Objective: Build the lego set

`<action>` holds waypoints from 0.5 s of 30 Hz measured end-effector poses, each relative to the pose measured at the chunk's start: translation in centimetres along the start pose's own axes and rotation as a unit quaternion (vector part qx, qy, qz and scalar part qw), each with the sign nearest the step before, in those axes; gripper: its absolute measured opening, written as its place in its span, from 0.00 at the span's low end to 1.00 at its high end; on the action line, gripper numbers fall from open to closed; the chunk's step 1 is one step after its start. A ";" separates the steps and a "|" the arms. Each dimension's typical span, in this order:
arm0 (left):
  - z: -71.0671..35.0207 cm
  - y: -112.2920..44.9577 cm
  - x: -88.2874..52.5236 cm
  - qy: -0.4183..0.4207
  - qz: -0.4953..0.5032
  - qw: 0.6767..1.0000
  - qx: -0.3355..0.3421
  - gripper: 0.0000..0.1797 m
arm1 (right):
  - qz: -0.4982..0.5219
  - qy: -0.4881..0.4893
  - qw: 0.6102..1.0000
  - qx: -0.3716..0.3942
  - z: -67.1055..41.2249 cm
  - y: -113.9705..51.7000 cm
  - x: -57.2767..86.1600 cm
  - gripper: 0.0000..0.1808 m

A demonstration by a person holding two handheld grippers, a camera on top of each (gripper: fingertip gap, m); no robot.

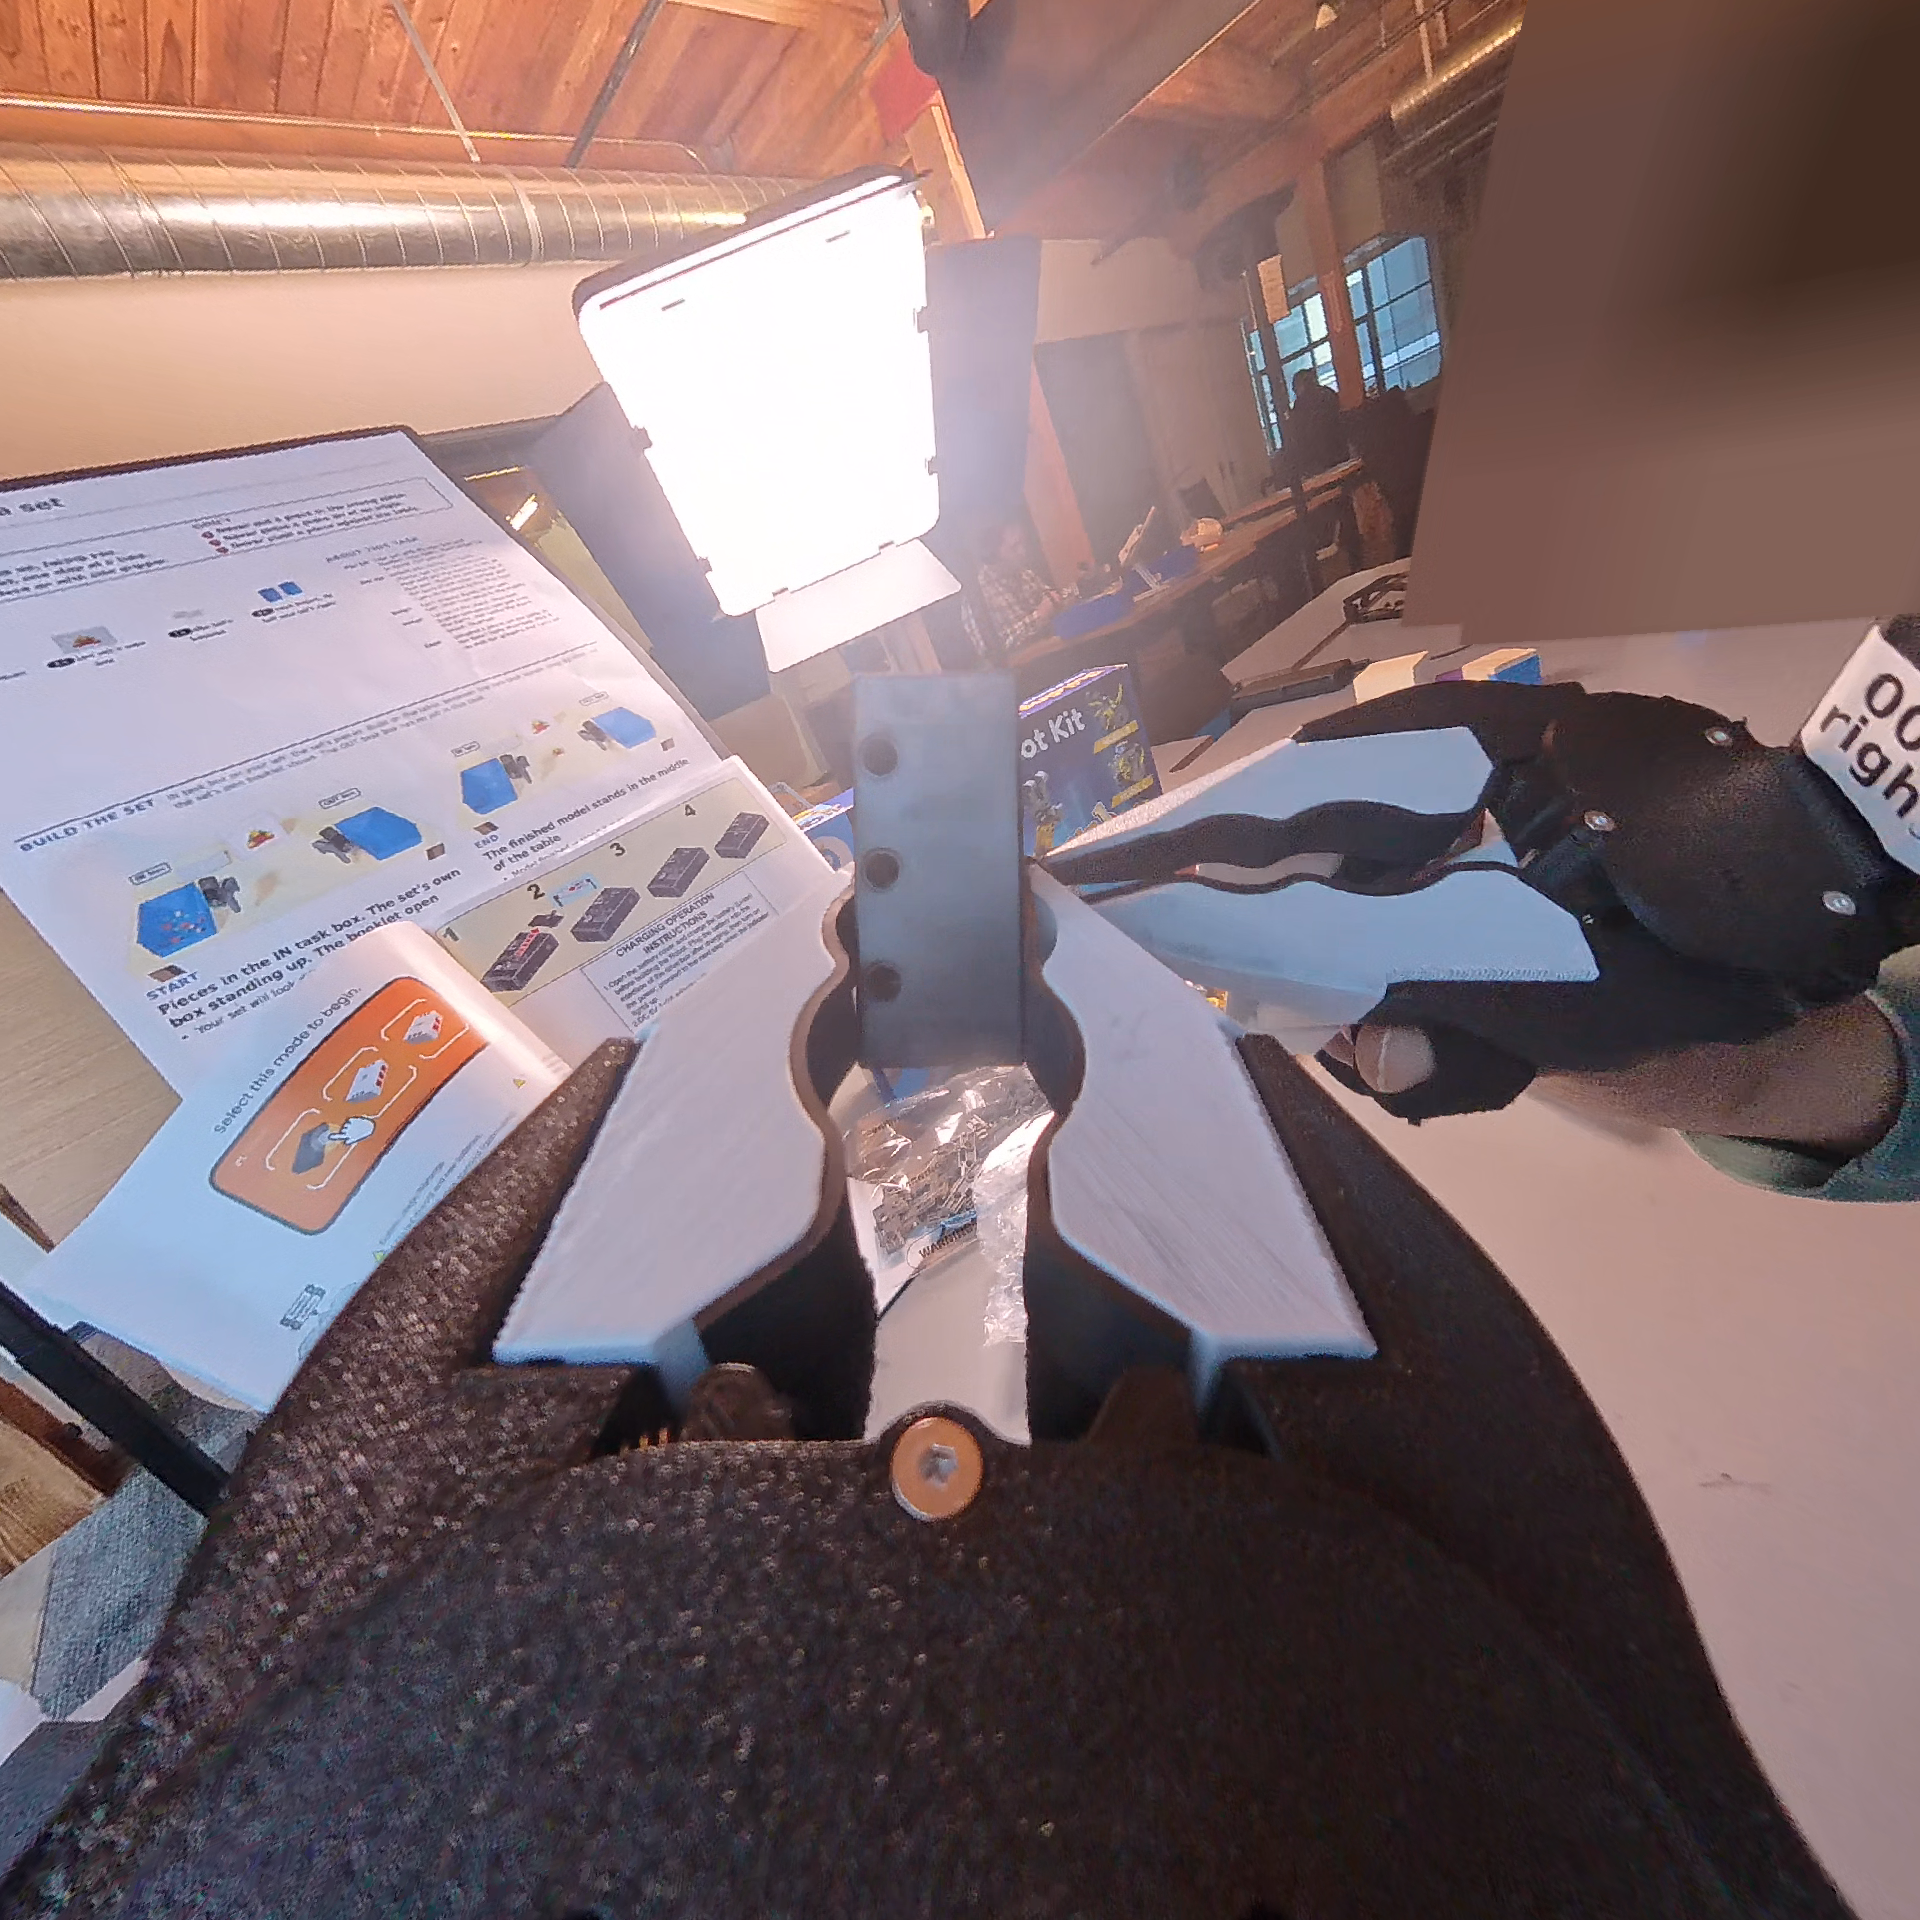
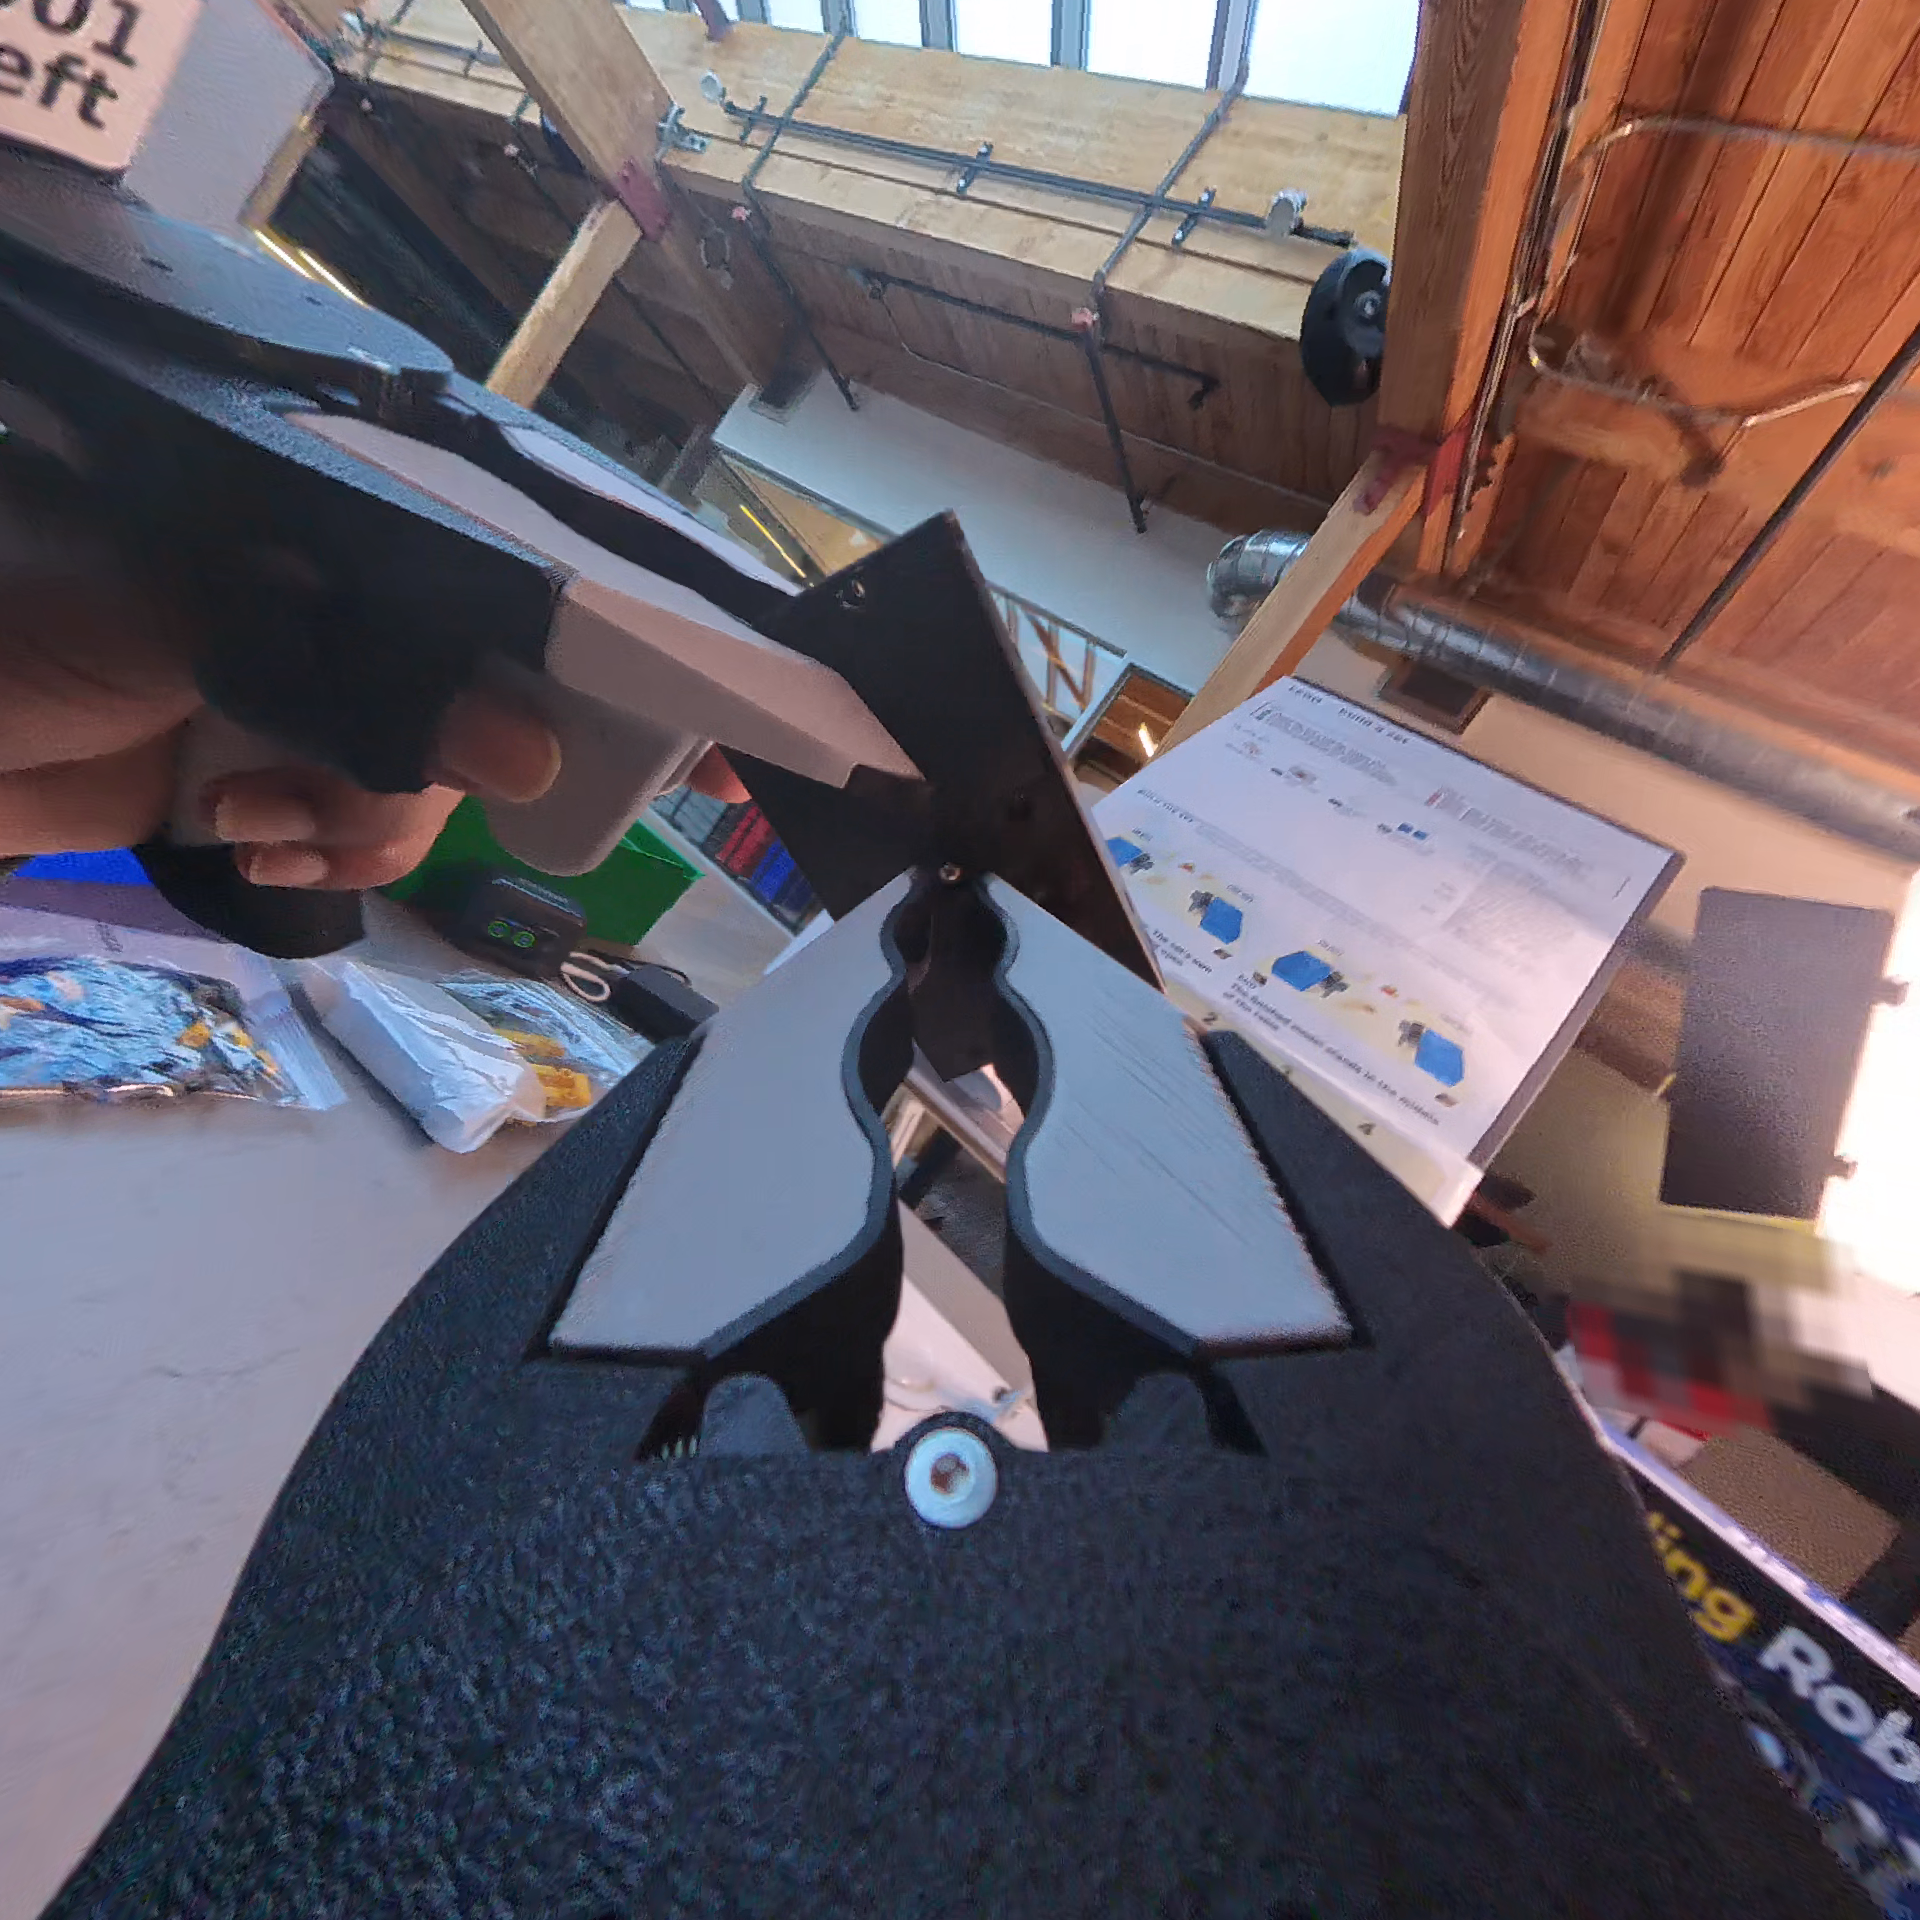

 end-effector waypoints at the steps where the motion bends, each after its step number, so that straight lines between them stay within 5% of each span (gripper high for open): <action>1: 0.1 0.0 -0.1 0.003 0.000 1.000 -0.002 0.14 | -0.004 -0.022 1.000 -0.006 0.2 -0.1 0.2 0.04; 4: 1.1 -0.2 -0.8 0.062 0.018 0.998 -0.021 0.14 | -0.014 -0.095 0.995 -0.028 1.4 -0.2 1.4 0.10; 7: 3.5 0.1 -2.3 0.187 0.039 0.980 -0.049 0.14 | -0.070 -0.119 0.988 -0.069 3.0 0.2 2.4 0.31; 15: 9.3 2.1 -1.5 0.389 0.076 0.914 -0.092 0.14 | -0.166 0.049 0.973 -0.152 6.7 -0.3 -4.0 0.44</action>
Point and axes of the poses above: each gripper's, where its closed fingertips meet, y back along the fingers, z out of its underside, x = y × z across the jaws, the point moved 8 cm from there along y, back along the fingers, and after that the axes turned 2 degrees about x, right-handed, at the moved point
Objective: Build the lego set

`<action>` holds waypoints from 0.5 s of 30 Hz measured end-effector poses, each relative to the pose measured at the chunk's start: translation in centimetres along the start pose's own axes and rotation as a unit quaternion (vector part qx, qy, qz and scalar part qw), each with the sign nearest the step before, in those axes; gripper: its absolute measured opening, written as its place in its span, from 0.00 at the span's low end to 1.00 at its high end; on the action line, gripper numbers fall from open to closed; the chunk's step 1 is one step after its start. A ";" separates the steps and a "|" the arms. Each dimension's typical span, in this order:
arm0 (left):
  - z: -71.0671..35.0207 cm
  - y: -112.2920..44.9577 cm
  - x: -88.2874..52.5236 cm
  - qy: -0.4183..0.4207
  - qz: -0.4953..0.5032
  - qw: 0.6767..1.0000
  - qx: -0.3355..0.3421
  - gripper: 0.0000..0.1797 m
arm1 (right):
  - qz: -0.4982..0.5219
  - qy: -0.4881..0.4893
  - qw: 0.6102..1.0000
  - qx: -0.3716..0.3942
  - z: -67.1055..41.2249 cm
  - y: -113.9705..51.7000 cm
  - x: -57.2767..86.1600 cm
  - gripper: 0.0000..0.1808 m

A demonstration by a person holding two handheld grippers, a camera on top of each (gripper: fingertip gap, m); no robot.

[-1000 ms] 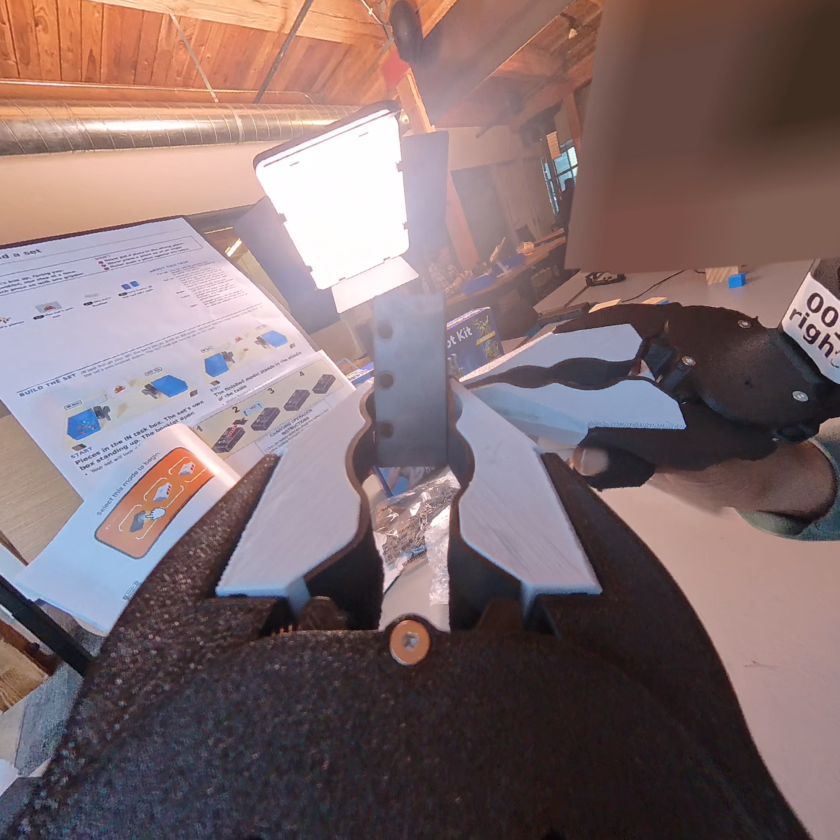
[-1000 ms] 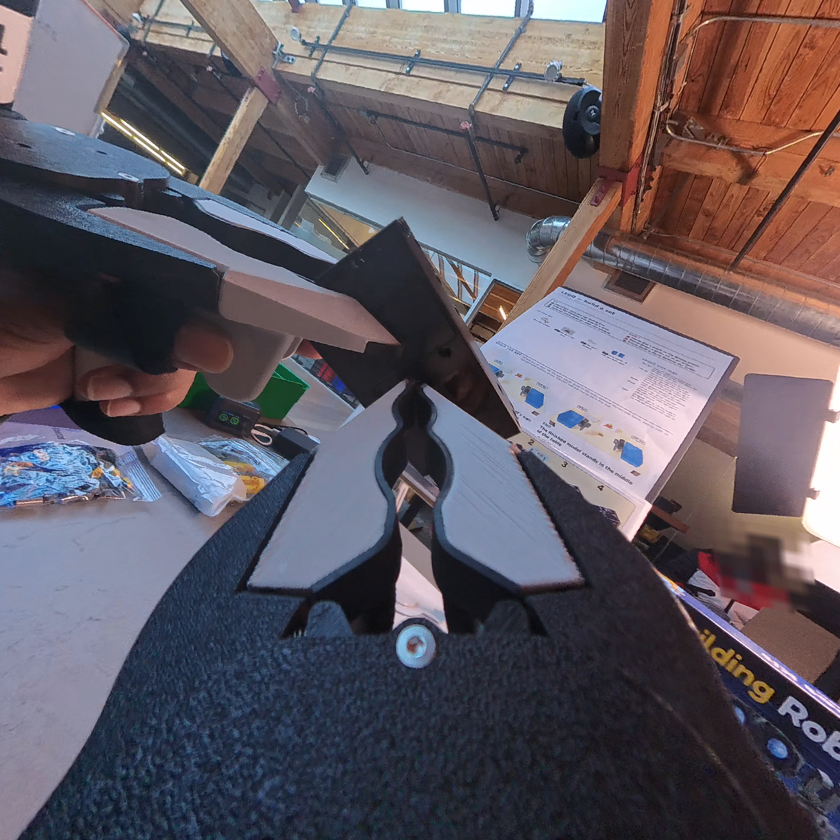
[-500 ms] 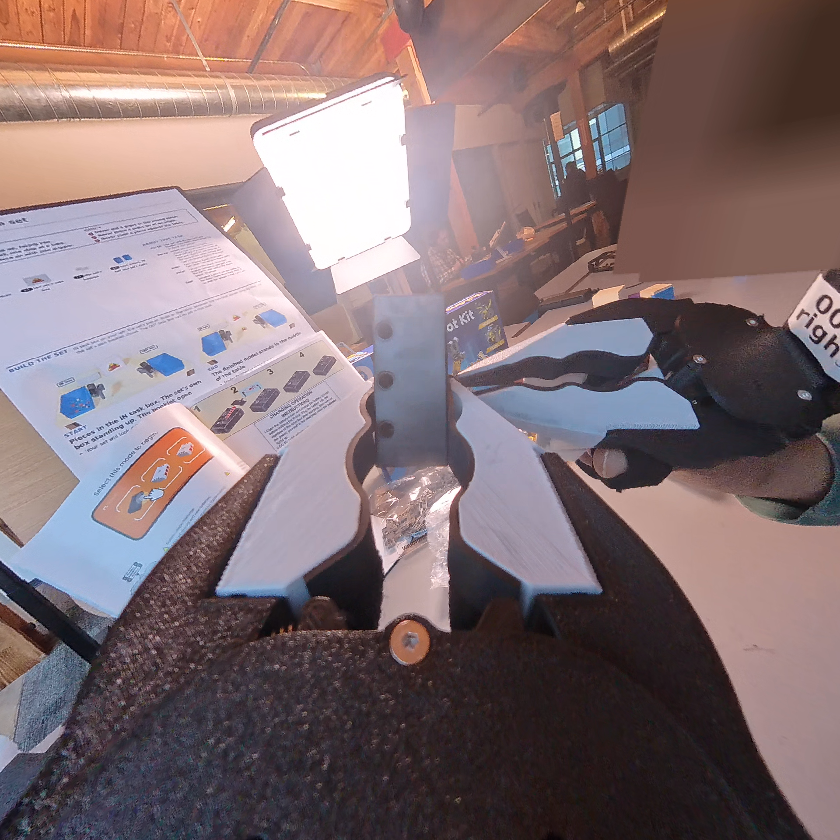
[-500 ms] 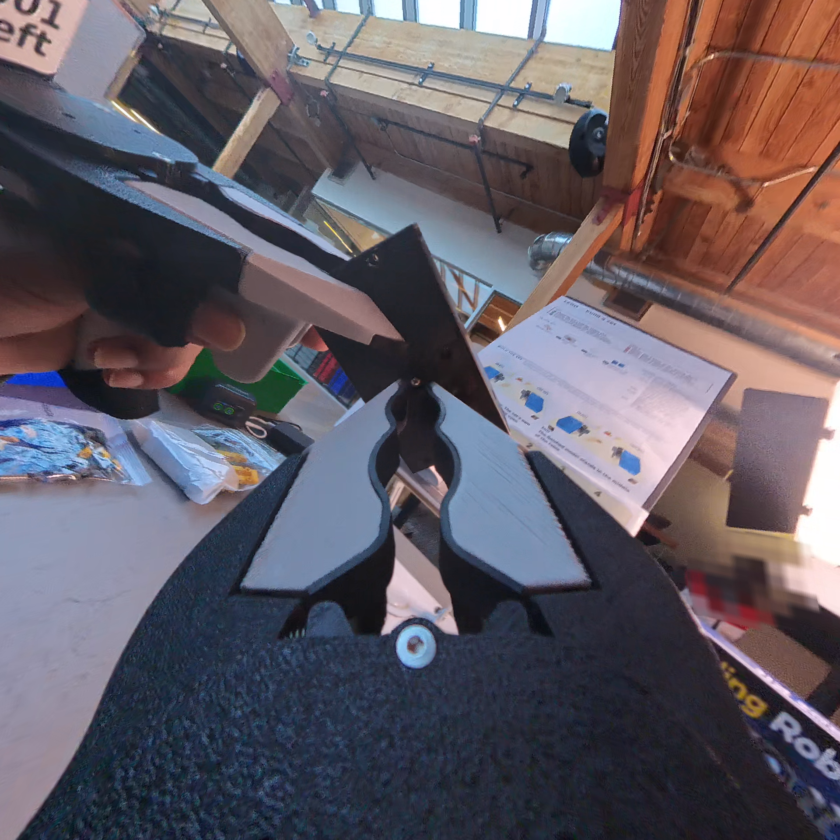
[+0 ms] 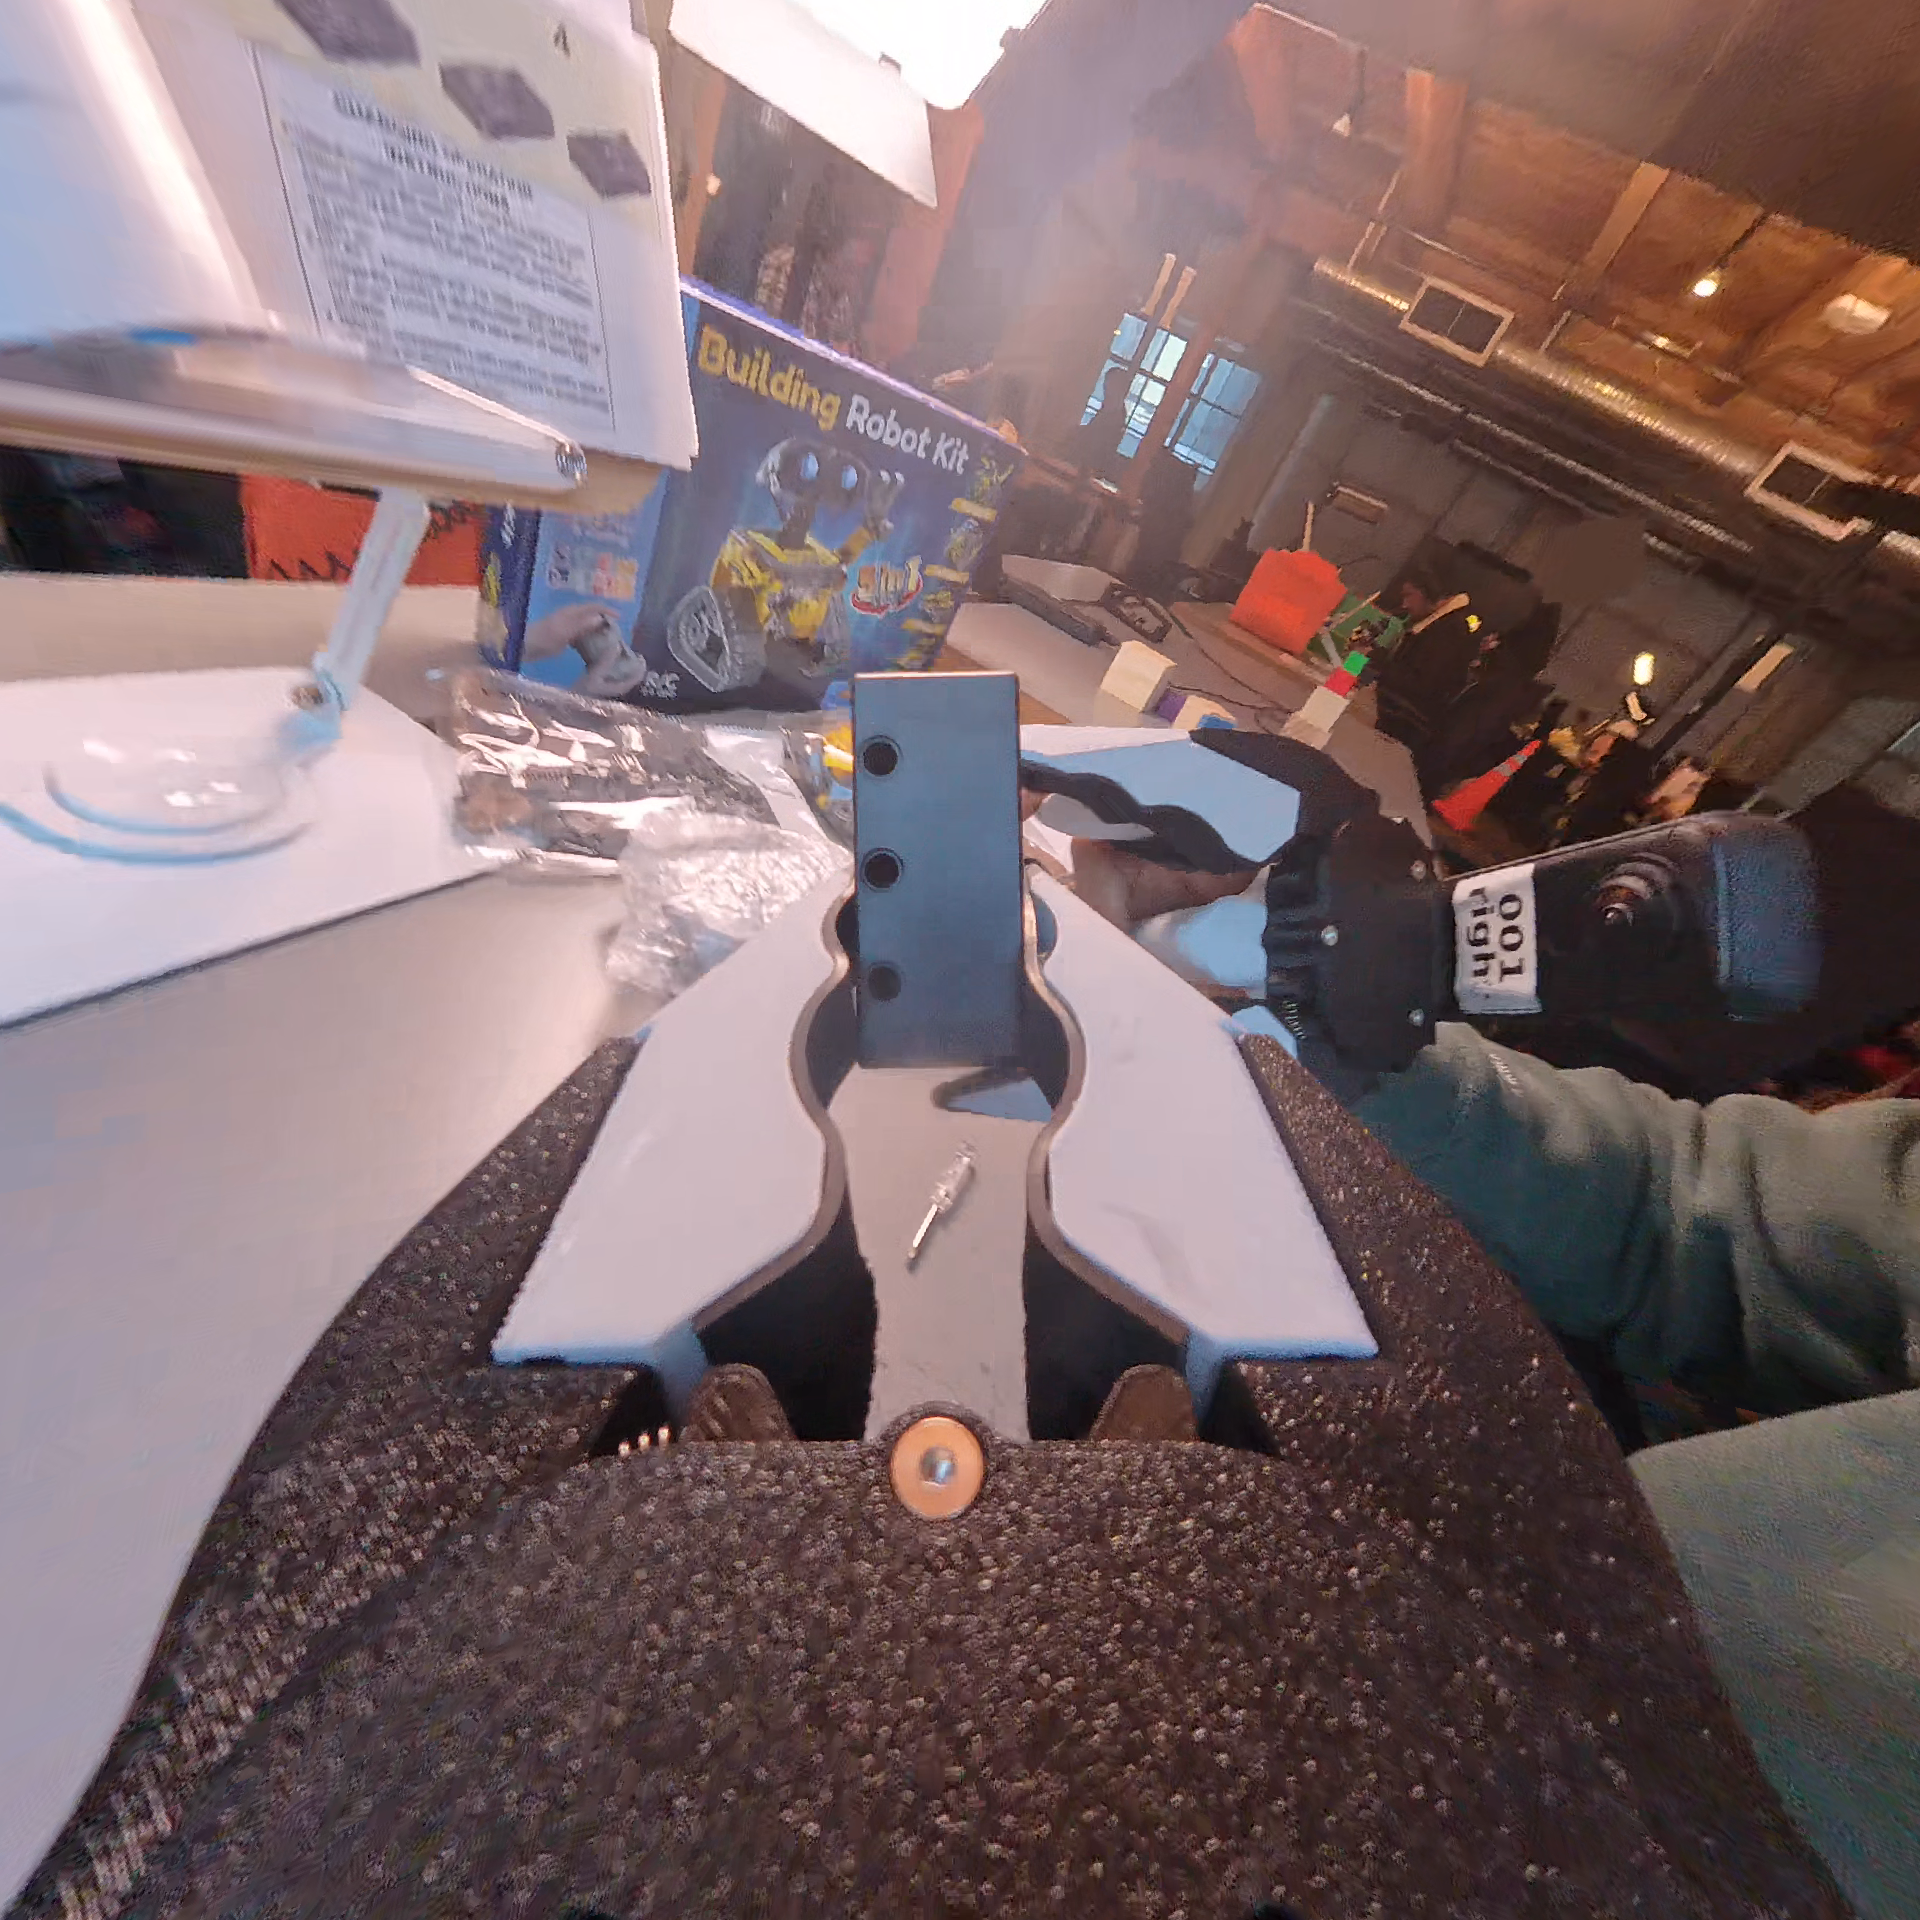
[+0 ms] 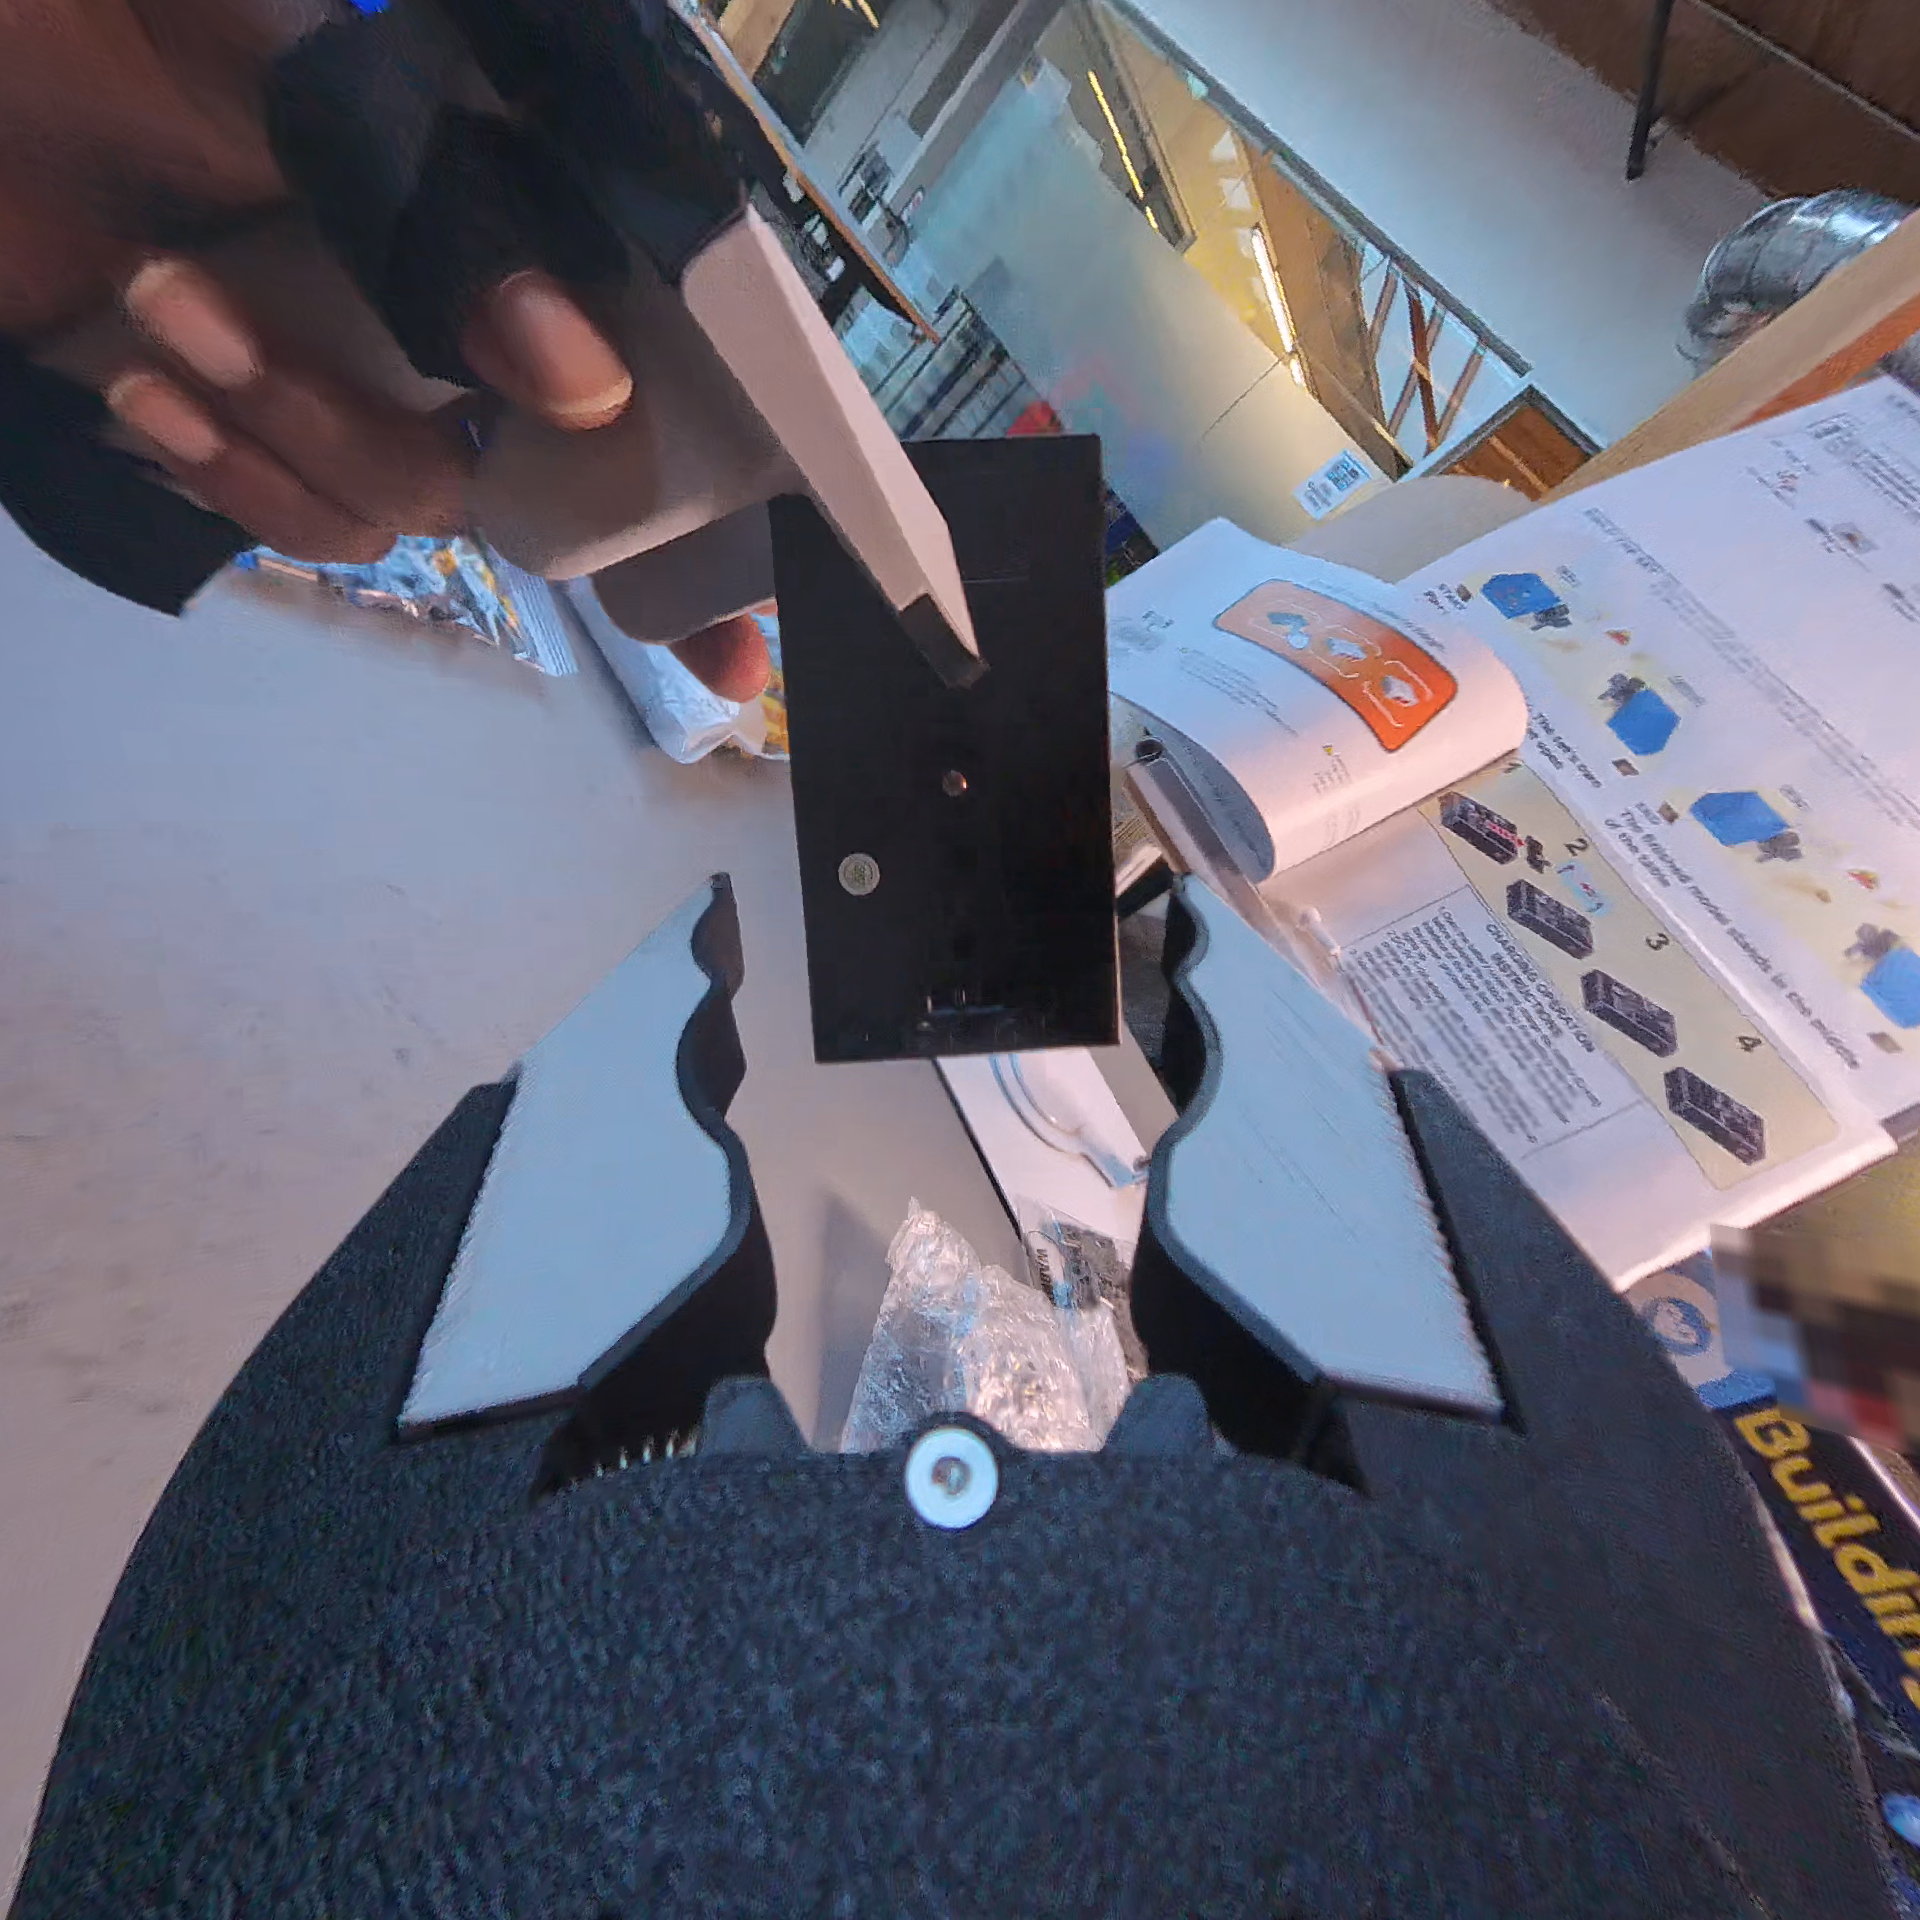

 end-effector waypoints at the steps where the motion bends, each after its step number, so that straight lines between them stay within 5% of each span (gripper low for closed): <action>1: 0.7 0.1 -0.2 0.026 0.003 1.000 -0.002 0.14 | -0.010 0.003 1.000 -0.008 0.2 -0.5 -0.6 0.40; 7: 4.7 1.4 -2.2 0.118 0.048 0.990 -0.055 0.19 | -0.163 -0.059 0.984 -0.052 1.5 -0.6 -2.3 0.34; 15: 7.9 1.9 -2.0 -0.103 0.091 0.967 -0.215 0.35 | -0.382 -0.147 0.905 -0.115 4.3 0.9 -6.0 0.30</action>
Point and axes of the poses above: each gripper's, where its closed fingertips meet, y back along the fingers, z out of its underside, x = y × z across the jaws, the point moved 8 cm from there along y, back along the fingers, and after that the axes turned 2 degrees about x, right-handed, at the moved point
